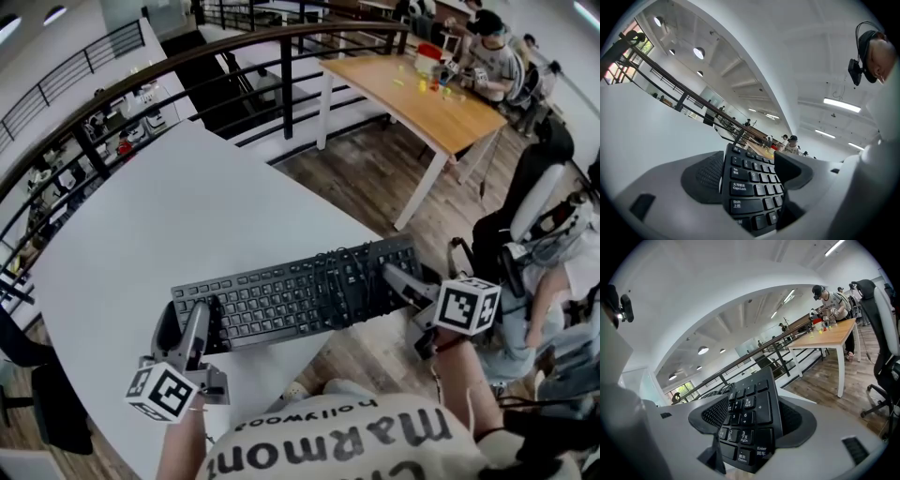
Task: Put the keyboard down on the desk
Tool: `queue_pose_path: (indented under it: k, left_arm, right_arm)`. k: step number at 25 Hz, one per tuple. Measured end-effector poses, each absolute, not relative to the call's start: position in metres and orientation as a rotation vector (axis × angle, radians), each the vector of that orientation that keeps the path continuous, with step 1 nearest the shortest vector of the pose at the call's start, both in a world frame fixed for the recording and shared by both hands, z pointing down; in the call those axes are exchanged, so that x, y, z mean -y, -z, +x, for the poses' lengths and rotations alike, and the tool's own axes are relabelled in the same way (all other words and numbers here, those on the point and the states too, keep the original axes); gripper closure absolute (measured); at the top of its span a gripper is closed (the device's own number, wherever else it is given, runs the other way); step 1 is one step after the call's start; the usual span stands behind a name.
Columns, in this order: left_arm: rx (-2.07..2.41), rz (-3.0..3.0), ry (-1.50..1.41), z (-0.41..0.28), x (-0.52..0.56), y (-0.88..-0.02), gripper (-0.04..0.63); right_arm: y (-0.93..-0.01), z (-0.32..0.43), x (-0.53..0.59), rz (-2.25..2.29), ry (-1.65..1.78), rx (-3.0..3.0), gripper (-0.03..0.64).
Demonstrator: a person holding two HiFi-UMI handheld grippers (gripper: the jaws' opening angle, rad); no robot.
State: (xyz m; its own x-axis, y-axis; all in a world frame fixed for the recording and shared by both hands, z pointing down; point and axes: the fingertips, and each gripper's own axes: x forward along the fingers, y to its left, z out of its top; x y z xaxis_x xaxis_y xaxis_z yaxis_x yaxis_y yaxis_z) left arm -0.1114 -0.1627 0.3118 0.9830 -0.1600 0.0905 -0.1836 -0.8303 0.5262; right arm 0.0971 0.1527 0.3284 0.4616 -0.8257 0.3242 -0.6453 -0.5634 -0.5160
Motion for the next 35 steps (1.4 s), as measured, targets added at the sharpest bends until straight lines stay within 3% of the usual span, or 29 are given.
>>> queue_pose_path:
  k: [10,21,35]
  left_arm:
    - [0.367,2.549,-0.056,-0.127,0.161,-0.313,0.262]
    - [0.660,2.479,0.008,-0.094,0.156,-0.300,0.262]
    - [0.972,2.344,0.139,-0.089,0.114,-0.316,0.267]
  right_arm:
    - [-0.331,0.109,-0.134,-2.352,0.846,-1.357,0.299]
    - [-0.328,0.206,-0.077,-2.207,0.941,-1.644,0.299]
    - [-0.340,0.263,-0.032,-2.019,1.010,-1.983,0.299]
